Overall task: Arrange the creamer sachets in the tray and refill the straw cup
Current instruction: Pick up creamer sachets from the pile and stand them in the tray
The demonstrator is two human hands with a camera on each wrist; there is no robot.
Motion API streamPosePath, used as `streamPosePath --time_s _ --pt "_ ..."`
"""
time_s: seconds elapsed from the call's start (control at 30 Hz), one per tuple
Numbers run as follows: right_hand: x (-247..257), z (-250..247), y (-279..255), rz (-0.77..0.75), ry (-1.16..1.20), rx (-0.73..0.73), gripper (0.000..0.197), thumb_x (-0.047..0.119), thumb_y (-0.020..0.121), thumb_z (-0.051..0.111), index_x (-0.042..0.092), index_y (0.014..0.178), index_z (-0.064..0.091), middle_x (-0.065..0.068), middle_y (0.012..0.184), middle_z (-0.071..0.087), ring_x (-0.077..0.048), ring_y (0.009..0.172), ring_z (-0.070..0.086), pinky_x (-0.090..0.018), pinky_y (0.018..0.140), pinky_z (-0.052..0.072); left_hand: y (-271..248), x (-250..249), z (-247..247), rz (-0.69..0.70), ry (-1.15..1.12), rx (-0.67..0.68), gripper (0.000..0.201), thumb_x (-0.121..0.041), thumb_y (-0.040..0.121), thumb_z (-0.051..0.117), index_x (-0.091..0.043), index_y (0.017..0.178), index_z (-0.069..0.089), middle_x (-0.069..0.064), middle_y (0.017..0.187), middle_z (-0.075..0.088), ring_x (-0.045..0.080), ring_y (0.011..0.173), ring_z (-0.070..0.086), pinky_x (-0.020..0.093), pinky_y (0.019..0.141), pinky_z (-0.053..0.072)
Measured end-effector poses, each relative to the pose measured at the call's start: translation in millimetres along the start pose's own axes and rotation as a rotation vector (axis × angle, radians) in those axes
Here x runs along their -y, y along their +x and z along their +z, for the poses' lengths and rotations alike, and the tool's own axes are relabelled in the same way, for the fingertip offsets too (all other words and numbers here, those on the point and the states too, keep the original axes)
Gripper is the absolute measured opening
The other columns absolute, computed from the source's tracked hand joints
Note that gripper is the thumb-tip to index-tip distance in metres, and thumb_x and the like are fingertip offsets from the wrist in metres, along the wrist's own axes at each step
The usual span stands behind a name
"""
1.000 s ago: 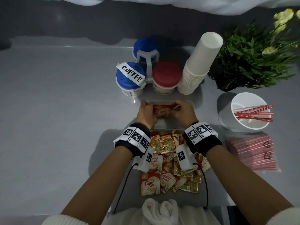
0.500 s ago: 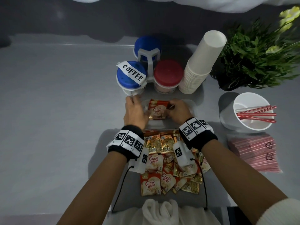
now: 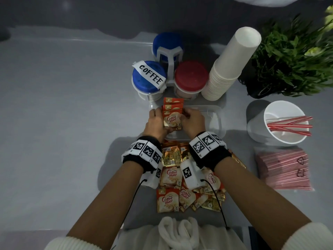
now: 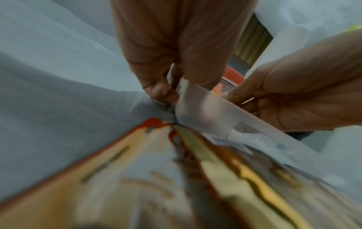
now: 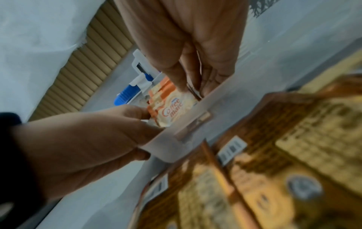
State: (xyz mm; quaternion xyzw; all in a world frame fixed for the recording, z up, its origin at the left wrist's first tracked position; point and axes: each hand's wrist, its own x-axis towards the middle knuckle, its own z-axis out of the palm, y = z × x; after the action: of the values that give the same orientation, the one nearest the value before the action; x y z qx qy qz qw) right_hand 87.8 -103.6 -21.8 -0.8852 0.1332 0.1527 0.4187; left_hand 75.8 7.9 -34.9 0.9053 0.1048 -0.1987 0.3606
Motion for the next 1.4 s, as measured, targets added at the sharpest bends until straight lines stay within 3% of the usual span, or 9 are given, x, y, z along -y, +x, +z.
streamPosePath --time_s 0.1,0.4,0.57,0.83,1.0,1.1,1.2,1.3,1.4 --pt "3.6 4.5 -7.6 0.006 0.002 -0.003 0.030 0.007 0.093 0.044 0.006 0.118 0.060 -0.014 0.120 0.062 -0.027 0.113 0.057 -0.027 0.092 0.042 0.9 -1.3 0.8 0.019 0.024 -0.001 0.066 -0.012 0.078 0.070 -0.001 0.132 0.035 0.017 0.135 0.037 0.034 0.120 0.046 0.038 0.098 0.038" --pt "7.6 8.7 -21.9 0.064 0.059 0.009 0.046 -0.002 0.087 0.043 0.005 0.132 0.038 -0.018 0.124 0.056 -0.031 0.116 0.053 -0.026 0.087 0.041 0.2 1.1 3.8 0.058 0.019 -0.048 0.059 -0.013 0.082 0.065 -0.001 0.132 0.037 0.019 0.133 0.041 0.035 0.118 0.047 0.039 0.096 0.039" --pt "7.8 11.0 -25.3 0.049 0.027 0.077 0.054 -0.003 0.089 0.039 0.011 0.141 0.029 -0.013 0.128 0.056 -0.028 0.119 0.053 -0.026 0.091 0.041 -2.4 2.0 5.7 0.052 -0.007 -0.071 0.057 -0.015 0.083 0.065 0.000 0.131 0.037 0.018 0.132 0.042 0.034 0.117 0.049 0.038 0.094 0.040" --pt "-0.6 -1.7 -21.3 0.024 0.050 0.078 0.045 -0.001 0.088 0.040 0.010 0.132 0.043 -0.010 0.126 0.058 -0.026 0.115 0.055 -0.019 0.079 0.037 -7.1 3.5 1.2 0.037 -0.012 -0.061 0.056 -0.018 0.081 0.067 -0.005 0.128 0.041 0.016 0.129 0.045 0.034 0.114 0.051 0.039 0.091 0.043" --pt "-8.7 -16.6 -27.9 -0.032 0.086 -0.003 0.038 0.002 0.090 0.046 0.008 0.127 0.048 -0.009 0.130 0.055 -0.021 0.114 0.054 -0.020 0.087 0.037 -17.8 6.0 -6.9 0.041 -0.035 -0.105 0.058 -0.021 0.080 0.070 -0.008 0.129 0.043 0.014 0.128 0.048 0.030 0.112 0.052 0.038 0.091 0.043" --pt "-12.7 -22.3 -39.8 -0.169 0.024 0.008 0.026 0.002 0.087 0.054 0.006 0.111 0.060 -0.009 0.113 0.064 -0.017 0.099 0.060 -0.021 0.083 0.043 -27.8 9.4 -13.9 0.043 -0.089 -0.157 0.037 -0.018 0.080 0.069 -0.008 0.110 0.050 0.011 0.108 0.055 0.022 0.090 0.052 0.032 0.073 0.042" --pt "-16.3 -22.9 -56.6 -0.281 -0.119 0.164 0.020 0.007 0.086 0.059 0.006 0.105 0.065 -0.008 0.105 0.066 -0.015 0.090 0.059 -0.022 0.082 0.047 -41.0 15.0 -19.4 0.077 -0.040 -0.169 0.017 -0.015 0.083 0.064 -0.012 0.084 0.048 0.009 0.085 0.054 0.021 0.077 0.048 0.028 0.065 0.035" --pt "-22.9 -17.6 -71.4 -0.368 -0.298 0.301 0.022 0.009 0.085 0.060 0.008 0.106 0.067 -0.011 0.113 0.065 -0.023 0.103 0.060 -0.031 0.091 0.047 -54.3 22.0 -18.4 0.109 0.022 -0.106 0.009 -0.012 0.086 0.059 -0.009 0.078 0.056 0.013 0.088 0.064 0.027 0.082 0.057 0.029 0.069 0.042" --pt "-31.6 -11.1 -80.8 -0.463 -0.494 0.369 0.029 0.012 0.084 0.059 0.008 0.112 0.064 -0.012 0.123 0.058 -0.026 0.115 0.052 -0.030 0.095 0.038 -66.1 31.7 -12.1 0.160 0.090 0.037 0.016 -0.010 0.088 0.056 -0.006 0.100 0.066 0.013 0.107 0.065 0.028 0.100 0.059 0.031 0.085 0.047"
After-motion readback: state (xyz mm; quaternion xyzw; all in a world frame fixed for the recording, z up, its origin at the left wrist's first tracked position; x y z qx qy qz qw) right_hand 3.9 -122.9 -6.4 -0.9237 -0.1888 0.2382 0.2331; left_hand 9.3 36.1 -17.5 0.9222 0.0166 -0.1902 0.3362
